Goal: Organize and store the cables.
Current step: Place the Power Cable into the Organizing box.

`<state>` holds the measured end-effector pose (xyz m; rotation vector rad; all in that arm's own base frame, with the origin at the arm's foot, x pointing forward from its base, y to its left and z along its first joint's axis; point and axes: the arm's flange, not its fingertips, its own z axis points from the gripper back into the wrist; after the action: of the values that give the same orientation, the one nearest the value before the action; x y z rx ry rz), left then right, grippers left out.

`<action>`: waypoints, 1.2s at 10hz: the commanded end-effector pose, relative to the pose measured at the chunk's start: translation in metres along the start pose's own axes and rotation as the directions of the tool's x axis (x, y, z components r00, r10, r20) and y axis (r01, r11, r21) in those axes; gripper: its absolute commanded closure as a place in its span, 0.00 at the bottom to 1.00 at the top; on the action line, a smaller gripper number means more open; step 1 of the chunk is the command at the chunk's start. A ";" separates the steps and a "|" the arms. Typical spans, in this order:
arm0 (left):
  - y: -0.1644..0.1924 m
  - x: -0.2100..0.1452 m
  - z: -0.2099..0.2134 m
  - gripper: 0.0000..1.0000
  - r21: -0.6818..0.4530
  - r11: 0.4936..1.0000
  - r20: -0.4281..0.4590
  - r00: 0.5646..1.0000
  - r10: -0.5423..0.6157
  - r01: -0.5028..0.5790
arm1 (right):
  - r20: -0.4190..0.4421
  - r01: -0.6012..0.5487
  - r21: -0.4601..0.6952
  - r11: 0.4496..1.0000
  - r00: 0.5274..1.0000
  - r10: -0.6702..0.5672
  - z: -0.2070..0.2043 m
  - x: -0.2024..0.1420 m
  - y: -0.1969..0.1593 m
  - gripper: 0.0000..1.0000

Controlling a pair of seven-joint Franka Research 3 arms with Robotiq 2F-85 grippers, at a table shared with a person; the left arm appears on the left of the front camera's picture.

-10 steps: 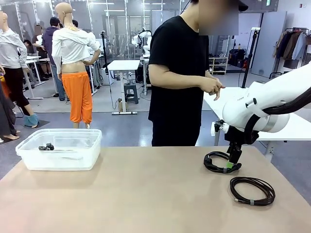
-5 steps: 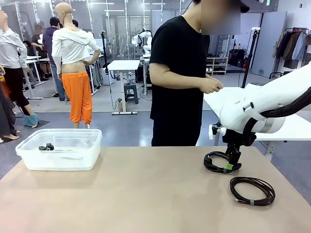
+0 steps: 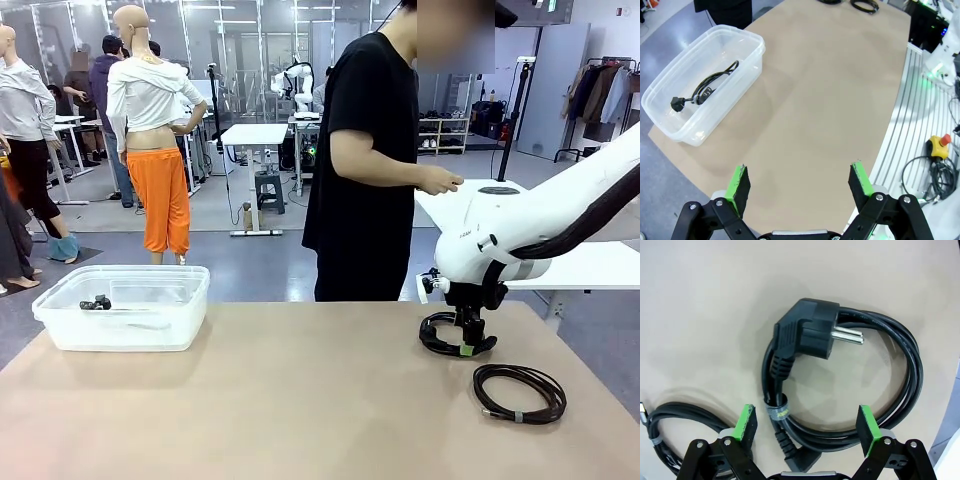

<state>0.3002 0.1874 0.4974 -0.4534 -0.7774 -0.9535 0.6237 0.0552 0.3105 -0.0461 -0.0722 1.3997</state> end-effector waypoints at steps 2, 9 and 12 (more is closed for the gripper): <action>0.001 -0.001 0.000 0.00 0.005 1.000 -0.002 1.000 -0.002 0.002 | -0.018 0.006 0.029 1.000 1.000 -0.005 -0.004 0.001 -0.012 0.00; 0.001 -0.001 0.000 0.00 0.005 1.000 -0.002 1.000 -0.002 0.002 | -0.013 -0.010 0.044 0.999 1.000 0.011 -0.012 0.007 -0.010 1.00; 0.001 -0.001 0.000 0.00 0.005 1.000 -0.002 1.000 -0.002 0.002 | -0.011 -0.022 0.039 0.999 1.000 0.022 -0.008 0.009 -0.010 1.00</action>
<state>0.3002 0.1875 0.4974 -0.4534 -0.7773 -0.9533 0.6305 0.0618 0.3051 -0.0190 -0.0402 1.4188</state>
